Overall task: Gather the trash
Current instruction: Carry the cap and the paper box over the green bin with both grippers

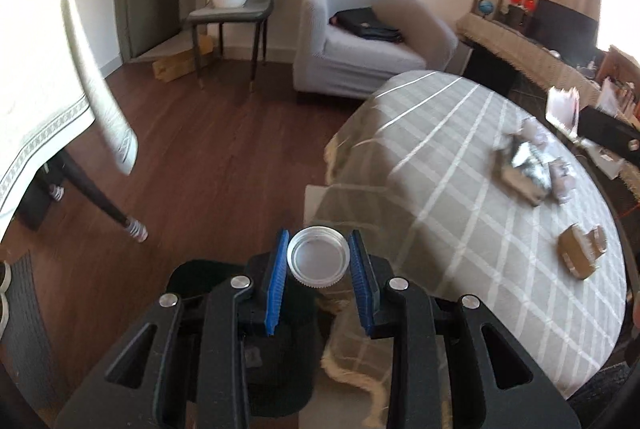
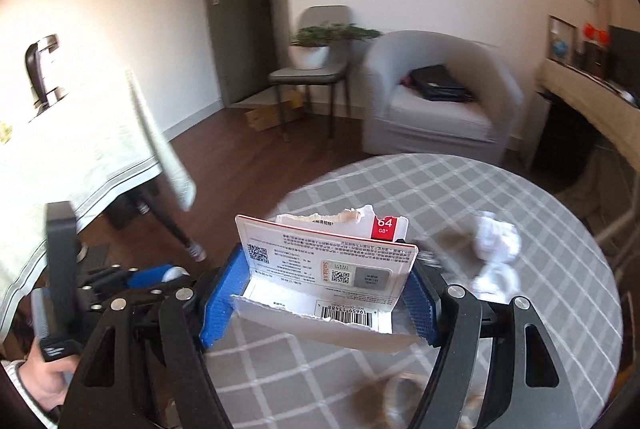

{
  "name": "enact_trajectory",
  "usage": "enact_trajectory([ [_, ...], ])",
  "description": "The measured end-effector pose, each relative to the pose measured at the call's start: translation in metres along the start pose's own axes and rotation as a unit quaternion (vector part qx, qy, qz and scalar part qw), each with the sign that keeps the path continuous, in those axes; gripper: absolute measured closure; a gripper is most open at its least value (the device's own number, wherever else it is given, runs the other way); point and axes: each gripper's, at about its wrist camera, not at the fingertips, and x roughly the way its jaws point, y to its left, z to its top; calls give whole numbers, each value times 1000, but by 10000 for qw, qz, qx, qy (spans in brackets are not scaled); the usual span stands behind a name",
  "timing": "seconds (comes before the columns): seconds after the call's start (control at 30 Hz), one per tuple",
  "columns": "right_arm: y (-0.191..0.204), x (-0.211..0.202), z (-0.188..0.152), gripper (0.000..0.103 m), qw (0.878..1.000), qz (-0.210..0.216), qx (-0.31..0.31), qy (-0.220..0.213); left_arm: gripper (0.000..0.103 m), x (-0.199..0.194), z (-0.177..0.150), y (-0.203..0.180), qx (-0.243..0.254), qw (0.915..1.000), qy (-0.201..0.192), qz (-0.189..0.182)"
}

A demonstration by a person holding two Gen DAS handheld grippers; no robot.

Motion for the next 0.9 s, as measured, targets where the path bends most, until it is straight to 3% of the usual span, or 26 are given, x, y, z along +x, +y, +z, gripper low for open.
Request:
enact_trajectory([
  [0.43,81,40,3,30,9947,943,-265,315,70,25,-31,76,-476,9950,787,385],
  [0.7,113,58,1,30,9912,1213,-322,430,70,50,-55,109,-685,9848,1540,429],
  [0.9,133,74,-2,30,9891,1298,-364,587,70,57,-66,120,-606,9813,1795,354],
])
